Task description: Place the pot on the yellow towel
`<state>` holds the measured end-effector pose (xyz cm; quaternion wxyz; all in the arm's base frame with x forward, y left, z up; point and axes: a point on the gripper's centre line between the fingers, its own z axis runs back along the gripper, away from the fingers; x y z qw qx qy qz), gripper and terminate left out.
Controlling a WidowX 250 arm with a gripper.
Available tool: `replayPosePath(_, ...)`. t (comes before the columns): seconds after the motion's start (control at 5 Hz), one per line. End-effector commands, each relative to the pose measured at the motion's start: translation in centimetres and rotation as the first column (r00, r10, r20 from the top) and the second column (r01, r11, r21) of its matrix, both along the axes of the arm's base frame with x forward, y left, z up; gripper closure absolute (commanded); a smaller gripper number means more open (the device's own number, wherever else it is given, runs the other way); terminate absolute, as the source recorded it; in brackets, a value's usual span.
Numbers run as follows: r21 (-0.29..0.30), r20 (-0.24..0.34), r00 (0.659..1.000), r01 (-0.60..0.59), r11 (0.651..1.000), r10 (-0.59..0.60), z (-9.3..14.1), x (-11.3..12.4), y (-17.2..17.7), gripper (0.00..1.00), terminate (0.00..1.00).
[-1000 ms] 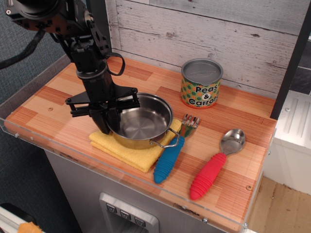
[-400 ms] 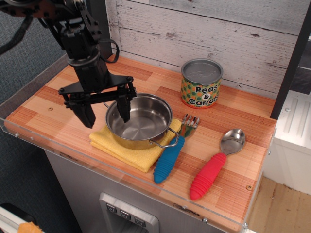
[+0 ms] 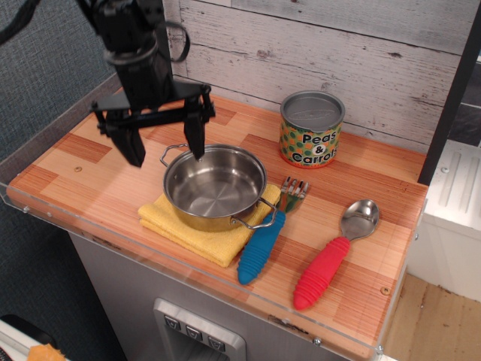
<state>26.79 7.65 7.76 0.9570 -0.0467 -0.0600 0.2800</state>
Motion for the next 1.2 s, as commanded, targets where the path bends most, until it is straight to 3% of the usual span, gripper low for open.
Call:
replayPosePath(0.0, 0.104, 0.023, 0.994, 0.100, 0.989, -0.103, 3.5, 1.9, 0.8, 0.00, 0.00)
replayPosePath(0.2, 0.169, 0.026, 0.988, 0.144, 0.975, -0.150, 4.5, 3.0, 1.0, 0.00, 0.00)
replayPosePath(0.4, 0.192, 0.041, 0.981, 0.181, 0.965, -0.192, 5.5, 3.7, 2.0, 0.00, 0.00)
replayPosePath(1.0, 0.243, 0.057, 0.993, 0.082, 0.966, -0.099, 7.1, 3.1, 6.7, 0.00, 0.00)
